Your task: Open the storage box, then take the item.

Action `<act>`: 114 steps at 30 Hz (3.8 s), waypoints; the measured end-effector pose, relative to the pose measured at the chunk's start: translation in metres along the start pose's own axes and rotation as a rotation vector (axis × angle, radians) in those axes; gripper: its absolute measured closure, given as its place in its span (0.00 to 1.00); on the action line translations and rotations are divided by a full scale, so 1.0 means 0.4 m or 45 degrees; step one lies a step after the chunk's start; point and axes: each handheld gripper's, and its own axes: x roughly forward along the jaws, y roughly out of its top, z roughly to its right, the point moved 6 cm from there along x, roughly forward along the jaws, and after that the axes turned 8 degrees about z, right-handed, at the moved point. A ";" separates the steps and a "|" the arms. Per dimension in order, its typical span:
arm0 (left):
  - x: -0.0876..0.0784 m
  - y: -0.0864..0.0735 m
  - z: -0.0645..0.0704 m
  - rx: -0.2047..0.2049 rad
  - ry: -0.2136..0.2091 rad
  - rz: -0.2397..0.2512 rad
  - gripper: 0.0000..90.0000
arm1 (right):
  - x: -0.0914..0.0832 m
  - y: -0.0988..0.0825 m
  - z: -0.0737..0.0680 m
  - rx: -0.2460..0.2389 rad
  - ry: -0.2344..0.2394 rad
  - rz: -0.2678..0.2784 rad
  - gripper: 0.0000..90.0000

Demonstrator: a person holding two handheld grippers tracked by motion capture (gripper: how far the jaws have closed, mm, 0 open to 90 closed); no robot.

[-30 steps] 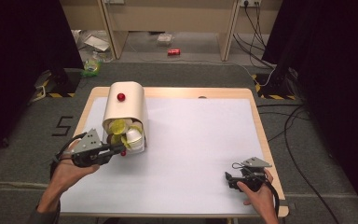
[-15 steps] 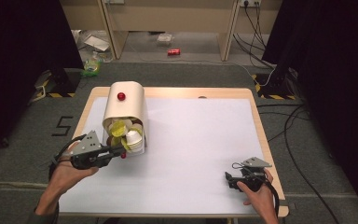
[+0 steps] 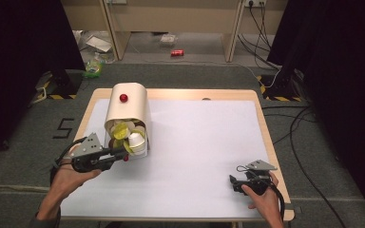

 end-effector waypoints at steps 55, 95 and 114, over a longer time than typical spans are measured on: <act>0.010 0.043 -0.079 -0.150 0.309 0.069 0.37 | 0.000 0.000 0.000 0.000 0.001 0.001 0.10; 0.085 0.038 -0.130 -0.187 0.379 -0.016 0.36 | 0.001 0.000 0.000 -0.005 0.003 0.000 0.09; 0.076 0.045 -0.108 -0.100 0.387 -0.010 0.44 | 0.001 0.000 0.000 -0.007 0.004 -0.001 0.09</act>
